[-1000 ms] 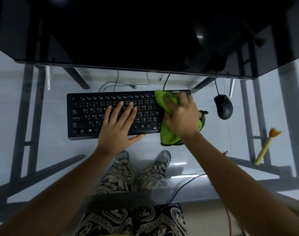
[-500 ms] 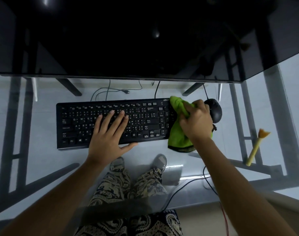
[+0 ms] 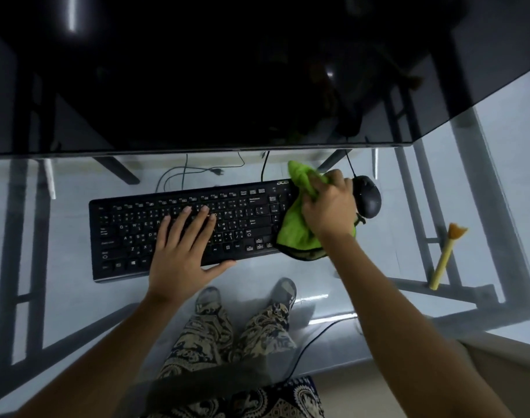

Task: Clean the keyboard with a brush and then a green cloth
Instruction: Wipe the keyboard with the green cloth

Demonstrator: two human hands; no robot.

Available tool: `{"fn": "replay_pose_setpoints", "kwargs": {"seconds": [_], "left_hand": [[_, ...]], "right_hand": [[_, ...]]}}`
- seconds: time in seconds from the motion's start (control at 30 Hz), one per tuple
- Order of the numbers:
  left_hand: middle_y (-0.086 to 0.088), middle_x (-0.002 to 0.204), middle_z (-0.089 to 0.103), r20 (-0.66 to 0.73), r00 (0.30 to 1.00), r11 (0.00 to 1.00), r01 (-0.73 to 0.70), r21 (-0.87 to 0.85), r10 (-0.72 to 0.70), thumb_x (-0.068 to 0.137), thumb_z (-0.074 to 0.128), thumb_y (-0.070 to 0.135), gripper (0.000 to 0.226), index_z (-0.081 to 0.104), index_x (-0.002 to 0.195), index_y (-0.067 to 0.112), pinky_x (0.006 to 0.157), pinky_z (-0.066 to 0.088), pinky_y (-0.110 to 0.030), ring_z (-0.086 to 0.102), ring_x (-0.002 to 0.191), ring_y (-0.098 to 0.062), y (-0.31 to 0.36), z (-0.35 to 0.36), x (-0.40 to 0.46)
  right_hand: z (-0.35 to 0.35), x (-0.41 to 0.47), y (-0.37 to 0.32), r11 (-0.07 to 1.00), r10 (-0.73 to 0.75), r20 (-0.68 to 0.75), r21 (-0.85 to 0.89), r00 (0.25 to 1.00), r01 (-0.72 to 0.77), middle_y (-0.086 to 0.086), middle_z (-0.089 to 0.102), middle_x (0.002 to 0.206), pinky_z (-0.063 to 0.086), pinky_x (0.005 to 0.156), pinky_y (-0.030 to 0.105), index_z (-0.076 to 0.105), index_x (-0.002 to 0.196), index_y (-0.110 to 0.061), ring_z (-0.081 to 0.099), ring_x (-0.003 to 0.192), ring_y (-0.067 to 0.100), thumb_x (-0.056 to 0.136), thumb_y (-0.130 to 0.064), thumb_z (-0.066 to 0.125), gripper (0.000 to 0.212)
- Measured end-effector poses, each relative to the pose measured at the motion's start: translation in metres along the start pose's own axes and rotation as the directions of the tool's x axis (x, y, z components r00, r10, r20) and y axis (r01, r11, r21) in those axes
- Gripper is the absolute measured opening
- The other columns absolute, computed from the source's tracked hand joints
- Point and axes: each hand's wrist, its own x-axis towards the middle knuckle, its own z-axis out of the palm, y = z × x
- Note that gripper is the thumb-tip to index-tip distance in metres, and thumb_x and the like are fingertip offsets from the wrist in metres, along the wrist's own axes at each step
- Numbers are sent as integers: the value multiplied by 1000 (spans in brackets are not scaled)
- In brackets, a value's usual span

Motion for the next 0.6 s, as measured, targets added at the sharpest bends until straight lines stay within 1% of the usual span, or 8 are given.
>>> {"fn": "replay_pose_setpoints", "kwargs": {"seconds": [0.1,0.17,0.23,0.3,0.4,0.43,0.5,0.6], "left_hand": [[-11,144,48,20,1000,1000,1,4,-1,80,52,73,85,55,133,6,112,27,-57,40,135,-34,-1,-3,-2],[-11,144,48,39,999,1000,4,-2,-4,81,50,74,86,54,134,6,112,27,-57,40,135,-33,-4,-4,-2],[-11,145,47,72,997,1000,7,-15,-6,81,47,75,87,52,135,6,112,26,-56,39,136,-33,-4,-6,-1],[-10,146,45,99,995,999,2,-39,2,81,47,75,87,51,136,7,112,25,-56,38,137,-33,-7,-7,0],[-9,148,43,146,989,997,-16,-73,27,84,45,72,84,48,139,9,114,24,-55,34,139,-31,-15,-12,3],[-9,149,42,167,986,997,-12,-80,26,84,44,71,84,46,140,10,114,23,-54,32,140,-30,-17,-14,5],[-8,149,41,202,979,995,11,-99,10,84,42,72,84,45,141,11,116,20,-54,30,141,-30,-16,-14,8],[-7,149,40,222,975,990,31,-140,1,83,42,72,84,44,142,12,116,18,-54,28,141,-29,-15,-13,8]], "right_hand": [[10,-28,-37,983,-179,-6,37,984,179,15,59,101,49,70,38,70,111,-17,53,85,35,68,-19,70,43],[14,-38,-46,937,-348,22,48,937,346,12,61,102,48,70,37,70,112,-19,53,85,34,65,-18,73,47],[10,-30,-26,885,-466,57,27,883,466,11,61,107,50,70,38,69,115,-22,54,89,34,65,-18,76,51],[3,-15,5,874,-486,54,15,872,486,12,60,110,53,72,43,68,117,-22,54,94,35,66,-14,77,52],[-4,-4,41,872,-490,12,14,872,490,16,57,112,51,77,49,68,116,-17,52,95,40,66,-5,75,52],[-4,-6,47,848,-530,0,9,848,530,15,54,114,49,78,48,68,115,-17,50,97,39,66,-5,72,50],[-1,-20,45,762,-648,10,7,762,647,10,47,116,47,78,43,69,111,-19,47,100,34,69,-9,62,43],[4,-40,31,596,-797,141,24,588,803,6,48,114,42,80,41,69,108,-24,47,101,31,71,-15,54,41]]}}
